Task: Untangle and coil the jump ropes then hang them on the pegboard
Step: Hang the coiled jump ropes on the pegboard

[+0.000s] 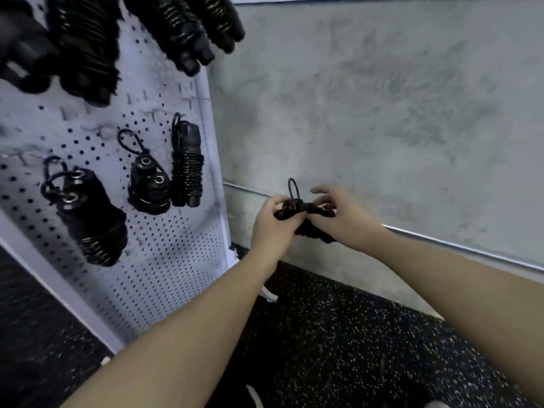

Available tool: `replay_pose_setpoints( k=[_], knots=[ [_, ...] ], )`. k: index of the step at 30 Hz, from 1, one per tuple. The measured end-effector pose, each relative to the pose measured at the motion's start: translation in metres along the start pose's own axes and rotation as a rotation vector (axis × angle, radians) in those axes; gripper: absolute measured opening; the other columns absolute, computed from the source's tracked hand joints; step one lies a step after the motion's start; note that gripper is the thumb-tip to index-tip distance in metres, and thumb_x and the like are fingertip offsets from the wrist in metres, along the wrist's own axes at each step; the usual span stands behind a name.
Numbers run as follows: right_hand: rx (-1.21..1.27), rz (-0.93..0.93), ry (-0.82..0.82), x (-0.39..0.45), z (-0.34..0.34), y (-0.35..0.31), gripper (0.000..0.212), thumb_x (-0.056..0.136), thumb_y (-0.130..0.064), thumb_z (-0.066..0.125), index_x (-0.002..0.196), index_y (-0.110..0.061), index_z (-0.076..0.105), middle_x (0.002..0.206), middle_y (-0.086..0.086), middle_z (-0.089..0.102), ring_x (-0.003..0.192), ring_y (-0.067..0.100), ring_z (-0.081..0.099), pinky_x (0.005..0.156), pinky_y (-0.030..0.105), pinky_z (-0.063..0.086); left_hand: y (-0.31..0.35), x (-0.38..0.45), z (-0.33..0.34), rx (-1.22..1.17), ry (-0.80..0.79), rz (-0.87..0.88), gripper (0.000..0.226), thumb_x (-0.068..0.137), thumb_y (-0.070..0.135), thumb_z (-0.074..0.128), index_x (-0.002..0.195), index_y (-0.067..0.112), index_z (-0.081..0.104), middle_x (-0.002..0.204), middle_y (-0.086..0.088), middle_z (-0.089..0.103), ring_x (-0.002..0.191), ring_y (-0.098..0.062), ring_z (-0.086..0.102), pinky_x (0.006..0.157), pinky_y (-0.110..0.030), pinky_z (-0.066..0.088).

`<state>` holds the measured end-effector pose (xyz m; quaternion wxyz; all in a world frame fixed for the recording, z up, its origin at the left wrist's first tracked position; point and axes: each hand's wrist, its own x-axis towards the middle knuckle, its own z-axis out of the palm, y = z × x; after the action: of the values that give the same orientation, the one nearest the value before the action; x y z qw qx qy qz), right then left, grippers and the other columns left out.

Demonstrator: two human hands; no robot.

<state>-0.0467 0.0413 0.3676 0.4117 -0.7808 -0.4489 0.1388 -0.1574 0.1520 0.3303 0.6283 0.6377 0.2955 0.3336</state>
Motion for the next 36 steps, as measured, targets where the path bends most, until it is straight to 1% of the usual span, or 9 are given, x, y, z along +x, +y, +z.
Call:
replay_pose_setpoints(
  k=[3,6,10,15,20,26,30,32,36],
  knots=[
    [-0.208,-0.147,-0.01,0.035,0.007,-0.013,0.058,0.083,-0.023,0.078,0.136,-0.022,0.054,0.127,0.0,0.062,0.114,0.019,0.06,0.1,0.036,0.048,0.017,0.02,-0.014,-0.067,0.146,0.065,0.032,0.077,0.029,0.085,0.097,0.042,0.064,0.1,0.007,0.071,0.097,-0.017,0.071,0.091,-0.046,0.06],
    [-0.337,-0.295,0.027,0.072,0.016,-0.033,0.063,0.077,-0.041,0.078,0.134,-0.027,0.055,0.132,-0.002,0.061,0.123,0.024,0.055,0.103,0.043,0.045,0.037,0.042,-0.024,-0.118,0.235,0.17,0.033,0.082,0.022,0.084,0.101,0.04,0.062,0.103,0.008,0.07,0.1,-0.017,0.07,0.091,-0.047,0.059],
    [-0.45,-0.465,0.174,0.109,0.022,-0.059,0.07,0.072,-0.063,0.05,0.132,-0.028,0.057,0.128,-0.003,0.062,0.119,0.027,0.055,0.101,0.047,0.045,0.064,0.07,-0.034,-0.153,0.338,0.276,0.034,0.086,0.021,0.081,0.102,0.042,0.06,0.108,0.01,0.066,0.106,-0.017,0.068,0.095,-0.049,0.058],
    [-0.503,-0.541,0.34,0.142,0.026,-0.083,0.057,0.074,-0.042,0.069,0.129,-0.028,0.061,0.126,-0.004,0.063,0.116,0.027,0.057,0.096,0.039,0.043,0.085,0.095,-0.044,-0.214,0.354,0.314,0.033,0.091,0.018,0.076,0.103,0.043,0.058,0.104,0.022,0.061,0.106,-0.011,0.067,0.098,-0.043,0.057],
    [-0.5,-0.54,0.347,0.162,0.035,-0.096,0.057,0.074,-0.039,0.068,0.129,-0.029,0.061,0.128,-0.005,0.062,0.116,0.025,0.054,0.092,0.038,0.038,0.093,0.116,-0.058,-0.222,0.39,0.306,0.031,0.091,0.02,0.075,0.112,0.036,0.058,0.111,0.01,0.067,0.108,-0.015,0.068,0.098,-0.045,0.057],
    [-0.494,-0.453,0.181,0.171,0.049,-0.106,0.06,0.076,-0.035,0.071,0.135,-0.035,0.056,0.136,-0.008,0.056,0.127,0.023,0.05,0.101,0.042,0.04,0.085,0.124,-0.068,-0.318,0.448,0.176,0.035,0.09,0.016,0.076,0.117,0.03,0.057,0.113,0.0,0.069,0.107,-0.02,0.07,0.098,-0.046,0.057],
    [-0.396,-0.485,0.117,0.164,0.051,-0.082,0.069,0.073,-0.045,0.06,0.14,-0.031,0.054,0.137,-0.004,0.056,0.125,0.027,0.052,0.102,0.048,0.044,0.076,0.113,-0.066,-0.436,0.423,0.005,0.038,0.093,0.016,0.074,0.124,0.021,0.052,0.106,0.0,0.067,0.088,-0.01,0.069,0.081,-0.031,0.06],
    [-0.378,-0.498,0.08,0.156,0.046,-0.063,0.073,0.073,-0.049,0.055,0.143,-0.027,0.052,0.139,-0.001,0.056,0.123,0.029,0.054,0.103,0.045,0.044,0.068,0.103,-0.063,-0.453,0.383,-0.106,0.034,0.094,0.02,0.074,0.12,0.019,0.054,0.1,-0.001,0.065,0.087,-0.012,0.064,0.083,-0.032,0.057],
    [-0.354,-0.349,-0.001,0.123,0.029,-0.012,0.065,0.087,-0.028,0.075,0.146,-0.021,0.05,0.146,0.006,0.05,0.131,0.031,0.049,0.109,0.035,0.033,0.031,0.08,-0.045,-0.298,0.255,-0.276,0.03,0.093,0.032,0.075,0.113,0.02,0.057,0.104,-0.005,0.064,0.087,-0.021,0.064,0.087,-0.037,0.059]
  ],
)
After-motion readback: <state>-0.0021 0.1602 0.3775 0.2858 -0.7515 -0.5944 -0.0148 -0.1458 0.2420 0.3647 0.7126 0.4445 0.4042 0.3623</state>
